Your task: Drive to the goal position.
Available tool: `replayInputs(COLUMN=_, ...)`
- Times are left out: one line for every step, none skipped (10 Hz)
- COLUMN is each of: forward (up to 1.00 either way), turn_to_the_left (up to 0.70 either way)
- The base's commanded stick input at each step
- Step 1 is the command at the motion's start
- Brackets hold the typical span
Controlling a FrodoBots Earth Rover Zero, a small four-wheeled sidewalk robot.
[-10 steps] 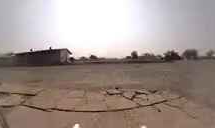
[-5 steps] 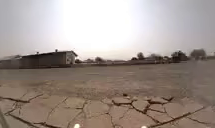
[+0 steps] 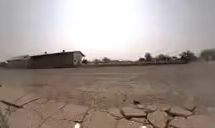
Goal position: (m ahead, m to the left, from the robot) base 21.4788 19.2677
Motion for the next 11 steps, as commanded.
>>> replayInputs(forward=1.0, turn_to_the_left=0.27)
replayInputs(forward=1.0, turn_to_the_left=0.27)
replayInputs(forward=1.0, turn_to_the_left=0.27)
replayInputs(forward=1.0, turn_to_the_left=0.27)
replayInputs(forward=1.0, turn_to_the_left=0.27)
replayInputs(forward=1.0, turn_to_the_left=0.27)
replayInputs(forward=1.0, turn_to_the_left=0.27)
replayInputs(forward=1.0, turn_to_the_left=0.27)
replayInputs(forward=1.0, turn_to_the_left=0.11)
replayInputs(forward=1.0, turn_to_the_left=0.0)
replayInputs(forward=1.0, turn_to_the_left=0.0)
